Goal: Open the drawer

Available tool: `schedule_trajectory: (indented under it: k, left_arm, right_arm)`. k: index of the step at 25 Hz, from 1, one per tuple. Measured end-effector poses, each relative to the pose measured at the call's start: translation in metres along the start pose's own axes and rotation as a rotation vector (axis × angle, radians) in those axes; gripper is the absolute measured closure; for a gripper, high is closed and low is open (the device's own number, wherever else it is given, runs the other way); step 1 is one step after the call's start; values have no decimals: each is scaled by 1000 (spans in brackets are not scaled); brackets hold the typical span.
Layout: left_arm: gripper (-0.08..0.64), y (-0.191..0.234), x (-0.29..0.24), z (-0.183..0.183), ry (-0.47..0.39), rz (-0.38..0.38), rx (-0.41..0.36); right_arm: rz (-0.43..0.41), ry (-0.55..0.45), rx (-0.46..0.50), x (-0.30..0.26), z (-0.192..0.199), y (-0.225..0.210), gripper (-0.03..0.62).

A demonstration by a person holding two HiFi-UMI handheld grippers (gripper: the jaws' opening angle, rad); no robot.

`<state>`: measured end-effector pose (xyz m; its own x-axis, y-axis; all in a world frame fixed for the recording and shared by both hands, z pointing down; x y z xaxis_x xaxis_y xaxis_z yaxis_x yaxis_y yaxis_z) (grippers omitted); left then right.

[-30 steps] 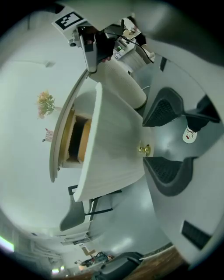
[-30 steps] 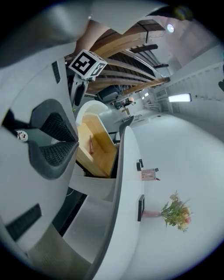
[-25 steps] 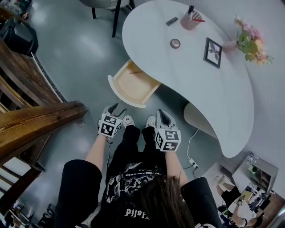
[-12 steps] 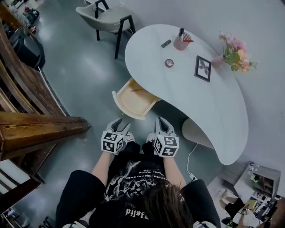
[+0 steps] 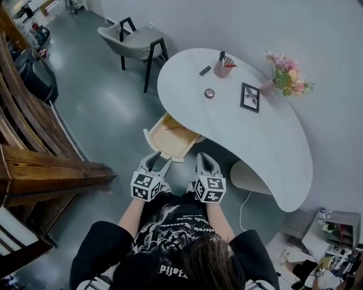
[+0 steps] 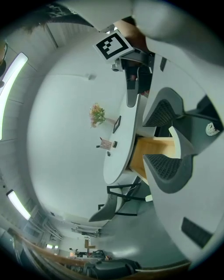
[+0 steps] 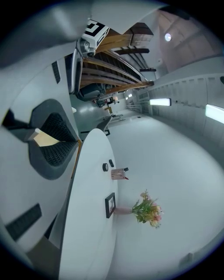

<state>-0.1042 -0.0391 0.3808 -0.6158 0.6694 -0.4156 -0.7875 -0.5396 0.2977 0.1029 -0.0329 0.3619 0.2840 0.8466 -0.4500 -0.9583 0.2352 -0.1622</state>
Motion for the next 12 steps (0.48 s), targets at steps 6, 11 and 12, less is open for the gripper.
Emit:
schedule_trajectory:
  k: [6, 11, 12]
  left_arm:
    - [372, -5, 3, -30, -77, 17, -62]
    - [405, -11, 7, -46, -132, 19, -99]
    - [418, -11, 7, -48, -136, 17, -107]
  right_arm:
    - [30, -68, 10, 9, -17, -2, 568]
    - [32, -111, 52, 14, -30, 1, 568]
    - [29, -118, 61, 14, -32, 2, 568]
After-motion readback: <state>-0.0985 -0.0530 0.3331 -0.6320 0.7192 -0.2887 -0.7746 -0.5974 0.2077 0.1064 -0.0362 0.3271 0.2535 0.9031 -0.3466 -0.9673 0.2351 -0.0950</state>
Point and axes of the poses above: the fingertips, and each gripper's own axes: x backward along the fingers, y to its left, z out of its underside, the point moved 8 cm from there along x, backward along the fingers, and after that the axes turned 2 degrees about x, right-handed, at the moved point
